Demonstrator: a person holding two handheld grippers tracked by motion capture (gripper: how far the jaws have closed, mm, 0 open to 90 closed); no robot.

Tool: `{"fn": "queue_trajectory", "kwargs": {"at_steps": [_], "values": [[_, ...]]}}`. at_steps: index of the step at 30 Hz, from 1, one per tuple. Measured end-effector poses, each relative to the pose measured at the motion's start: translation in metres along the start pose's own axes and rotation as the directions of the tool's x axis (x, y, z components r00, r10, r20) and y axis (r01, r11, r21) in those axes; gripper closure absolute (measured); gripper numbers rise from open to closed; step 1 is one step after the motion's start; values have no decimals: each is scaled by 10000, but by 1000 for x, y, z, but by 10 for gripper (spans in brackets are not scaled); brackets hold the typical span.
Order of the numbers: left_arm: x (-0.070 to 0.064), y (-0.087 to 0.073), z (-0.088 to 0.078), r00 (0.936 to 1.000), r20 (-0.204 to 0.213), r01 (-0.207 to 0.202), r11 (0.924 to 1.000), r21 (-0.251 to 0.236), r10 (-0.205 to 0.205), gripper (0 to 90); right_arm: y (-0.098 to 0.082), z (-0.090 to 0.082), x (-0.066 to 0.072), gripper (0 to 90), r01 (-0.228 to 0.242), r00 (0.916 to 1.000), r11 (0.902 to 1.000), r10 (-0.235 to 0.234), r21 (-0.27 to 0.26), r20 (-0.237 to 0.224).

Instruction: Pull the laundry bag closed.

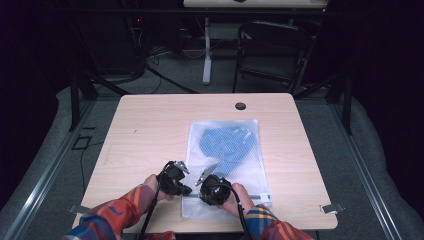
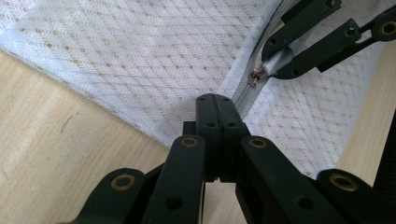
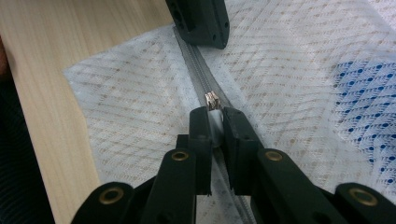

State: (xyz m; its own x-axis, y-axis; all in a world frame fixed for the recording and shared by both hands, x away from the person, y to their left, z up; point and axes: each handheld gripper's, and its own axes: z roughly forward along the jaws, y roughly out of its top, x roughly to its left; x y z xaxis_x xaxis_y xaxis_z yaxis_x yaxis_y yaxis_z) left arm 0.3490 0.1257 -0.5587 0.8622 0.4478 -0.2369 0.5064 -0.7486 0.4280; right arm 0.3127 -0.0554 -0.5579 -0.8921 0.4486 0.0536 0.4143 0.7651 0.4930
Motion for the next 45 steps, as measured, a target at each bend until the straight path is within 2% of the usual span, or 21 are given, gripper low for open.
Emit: {"fn": "queue_trajectory", "kwargs": {"at_steps": [6, 8, 10, 11, 17, 21, 24, 28, 29, 35, 45], "values": [[0, 0, 0, 10000, -1, -35, 10000, 9, 35, 900, -1, -3, -1, 835, 7, 10000, 10000, -7, 44, -5], [0, 0, 0, 10000, 3, -55, 10000, 7, 55, 900, -1, -5, -1, 838, -51, 10000, 9999, 50, -107, -66], [0, 0, 0, 10000, -3, -68, 10000, 9, 68, 900, -1, -5, -1, 868, -51, 10000, 10000, 51, -64, -75], [0, 0, 0, 10000, -39, -52, 10000, 1, 52, 900, -1, -5, -1, 869, -30, 10000, 9999, 30, 100, -6], [-2, 1, 0, 9998, -161, -123, 9999, 71, 124, 900, -2, -2, -3, 863, -136, 9999, 9998, 136, 112, -38], [-2, 1, 0, 9995, -203, -237, 9997, 52, 238, 900, -2, 1, -5, 861, -541, 9984, 9985, 539, -89, -192], [-2, 1, 0, 9995, -218, -221, 9997, 39, 222, 900, -1, 2, -4, 863, -752, 9971, 9970, 749, -159, -143], [-4, 1, 0, 9988, -298, -386, 9992, 134, 390, 900, -1, 1, -4, 869, -723, 9974, 9974, 722, -61, -53], [-4, 1, 0, 9993, -254, -290, 9995, 93, 292, 900, -1, 0, -4, 869, -715, 9974, 9974, 715, -12, -90], [-3, 1, 0, 9994, -206, -281, 9996, 93, 283, 900, -4, -5, -7, 870, -802, 9967, 9966, 804, 195, -71], [-2, 0, 0, 9987, -196, -460, 9989, 72, 462, 900, -13, -13, -12, 870, -867, 9961, 9960, 870, 219, -131]]}}
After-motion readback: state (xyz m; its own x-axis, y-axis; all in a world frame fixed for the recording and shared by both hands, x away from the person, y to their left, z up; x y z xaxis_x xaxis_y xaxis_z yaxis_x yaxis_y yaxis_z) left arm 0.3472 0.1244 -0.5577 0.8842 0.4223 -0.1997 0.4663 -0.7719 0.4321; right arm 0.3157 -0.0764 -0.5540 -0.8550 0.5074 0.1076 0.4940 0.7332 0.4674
